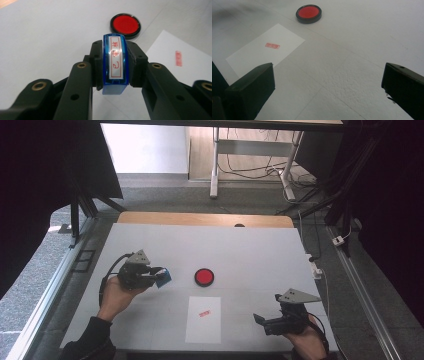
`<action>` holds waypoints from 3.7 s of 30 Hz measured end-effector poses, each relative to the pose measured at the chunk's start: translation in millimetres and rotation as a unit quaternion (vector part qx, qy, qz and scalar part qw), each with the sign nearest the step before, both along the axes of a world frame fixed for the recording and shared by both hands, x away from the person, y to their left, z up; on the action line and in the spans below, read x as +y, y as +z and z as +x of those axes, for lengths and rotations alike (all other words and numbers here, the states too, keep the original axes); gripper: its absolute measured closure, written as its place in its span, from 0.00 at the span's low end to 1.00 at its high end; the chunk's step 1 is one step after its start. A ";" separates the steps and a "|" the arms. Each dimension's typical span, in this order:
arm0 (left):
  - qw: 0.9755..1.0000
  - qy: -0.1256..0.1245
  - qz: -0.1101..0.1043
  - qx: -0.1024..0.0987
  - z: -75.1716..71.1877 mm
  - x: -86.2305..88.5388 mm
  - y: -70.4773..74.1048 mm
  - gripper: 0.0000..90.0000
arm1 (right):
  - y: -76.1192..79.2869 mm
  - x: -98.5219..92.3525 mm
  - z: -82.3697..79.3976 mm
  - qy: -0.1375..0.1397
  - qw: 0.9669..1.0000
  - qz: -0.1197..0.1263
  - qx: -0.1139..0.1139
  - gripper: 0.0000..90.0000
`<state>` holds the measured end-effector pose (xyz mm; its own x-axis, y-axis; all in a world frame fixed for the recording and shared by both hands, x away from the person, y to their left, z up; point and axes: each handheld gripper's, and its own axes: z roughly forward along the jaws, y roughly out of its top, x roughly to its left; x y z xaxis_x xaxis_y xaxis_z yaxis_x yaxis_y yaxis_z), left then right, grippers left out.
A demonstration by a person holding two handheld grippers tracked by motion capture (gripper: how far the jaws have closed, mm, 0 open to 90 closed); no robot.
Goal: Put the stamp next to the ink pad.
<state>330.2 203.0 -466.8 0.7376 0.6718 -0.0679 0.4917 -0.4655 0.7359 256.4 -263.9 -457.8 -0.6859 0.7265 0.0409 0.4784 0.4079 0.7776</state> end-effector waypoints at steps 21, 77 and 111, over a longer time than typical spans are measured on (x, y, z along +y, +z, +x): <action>0.999 0.033 0.017 0.017 13.6 9.5 -27.1 0.78 | -1.0 -11.5 -5.4 -0.016 1.000 0.004 -0.002 0.00; 0.997 0.013 -0.063 0.034 2.0 4.3 -3.9 0.14 | -1.3 -9.3 -4.5 -0.002 1.000 -0.002 0.006 0.00; 0.993 0.042 -0.105 0.015 -79.8 33.4 14.8 0.00 | -1.8 -8.9 -3.3 0.002 1.000 0.001 0.013 0.00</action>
<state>250.4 236.4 -452.0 0.6752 0.6995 -0.2342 0.5450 -0.2592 0.7974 253.1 -272.8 -459.6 -0.6871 0.7241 0.0606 0.4975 0.4080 0.7656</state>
